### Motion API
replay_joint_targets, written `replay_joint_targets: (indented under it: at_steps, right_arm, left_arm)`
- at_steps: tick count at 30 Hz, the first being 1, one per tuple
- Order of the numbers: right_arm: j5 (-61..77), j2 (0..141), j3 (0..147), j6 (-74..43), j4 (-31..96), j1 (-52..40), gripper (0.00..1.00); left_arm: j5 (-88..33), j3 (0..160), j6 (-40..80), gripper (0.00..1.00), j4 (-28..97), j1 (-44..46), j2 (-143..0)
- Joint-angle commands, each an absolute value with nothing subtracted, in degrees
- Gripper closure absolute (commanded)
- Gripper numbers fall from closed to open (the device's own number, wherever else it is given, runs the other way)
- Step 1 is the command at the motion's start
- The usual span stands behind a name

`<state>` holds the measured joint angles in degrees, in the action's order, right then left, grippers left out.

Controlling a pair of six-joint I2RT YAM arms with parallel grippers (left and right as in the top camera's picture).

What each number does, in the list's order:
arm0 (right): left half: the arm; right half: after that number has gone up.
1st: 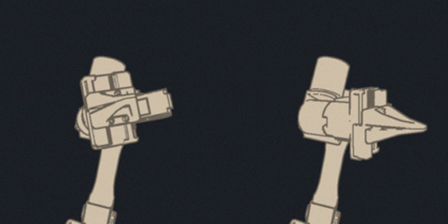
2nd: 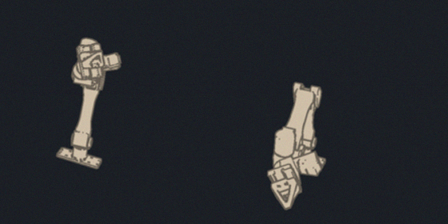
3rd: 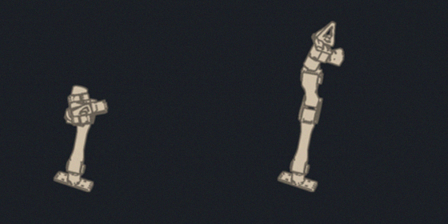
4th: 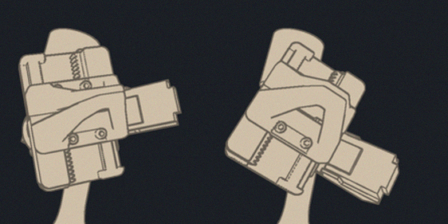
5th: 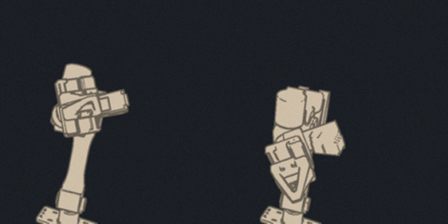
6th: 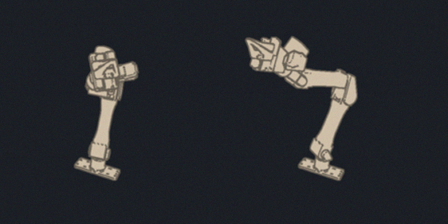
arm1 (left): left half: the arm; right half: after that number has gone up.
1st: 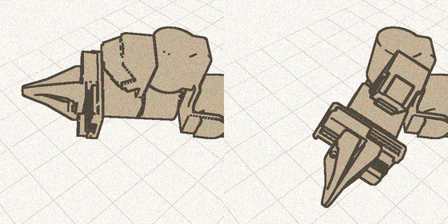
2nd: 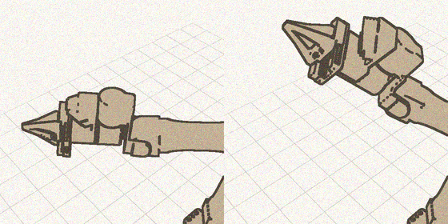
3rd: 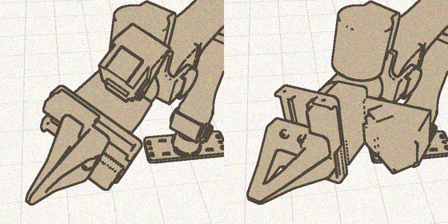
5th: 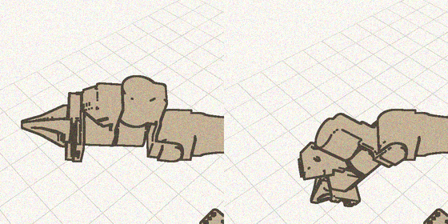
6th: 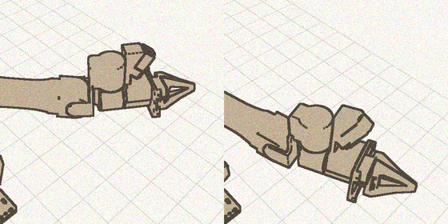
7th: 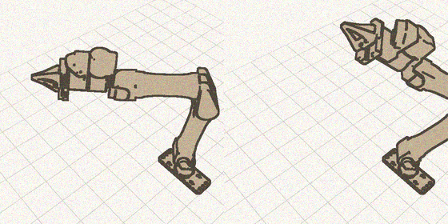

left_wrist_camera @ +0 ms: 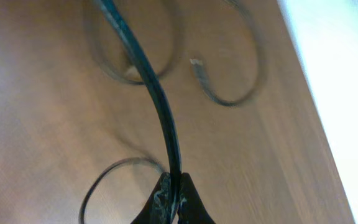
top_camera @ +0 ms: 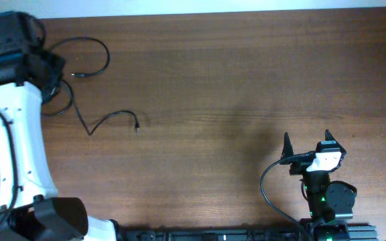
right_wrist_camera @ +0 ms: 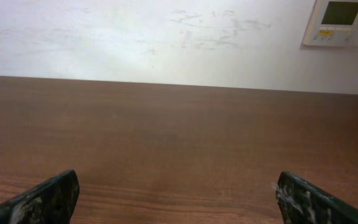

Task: Untangle cables
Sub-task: 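Lower the cable near the other cables at the left and release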

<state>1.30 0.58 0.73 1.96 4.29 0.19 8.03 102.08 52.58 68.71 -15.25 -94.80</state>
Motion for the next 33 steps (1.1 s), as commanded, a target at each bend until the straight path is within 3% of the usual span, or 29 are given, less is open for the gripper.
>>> replay_joint_targets:
  at_steps: [1,6,12,27,33]
  right_arm:
    - [1.0,0.2,0.3,2.1,4.5,0.4,0.02]
    - [1.0,0.2,0.3,2.1,4.5,0.4,0.02]
    - [1.0,0.2,0.3,2.1,4.5,0.4,0.02]
    - [1.0,0.2,0.3,2.1,4.5,0.4,0.01]
    - [1.0,0.2,0.3,2.1,4.5,0.4,0.02]
  left_arm:
    - [11.0,103.0,62.3,1.0,71.9,-22.3,-93.9]
    - [11.0,98.8,62.3,1.0,72.5,-33.4,-94.8]
    - [12.9,95.9,62.1,1.0,69.9,-38.5,-99.7]
    - [17.9,95.9,55.4,1.0,63.2,-38.7,-118.4]
    - [23.2,95.9,55.4,0.98,57.7,-38.7,-119.4]
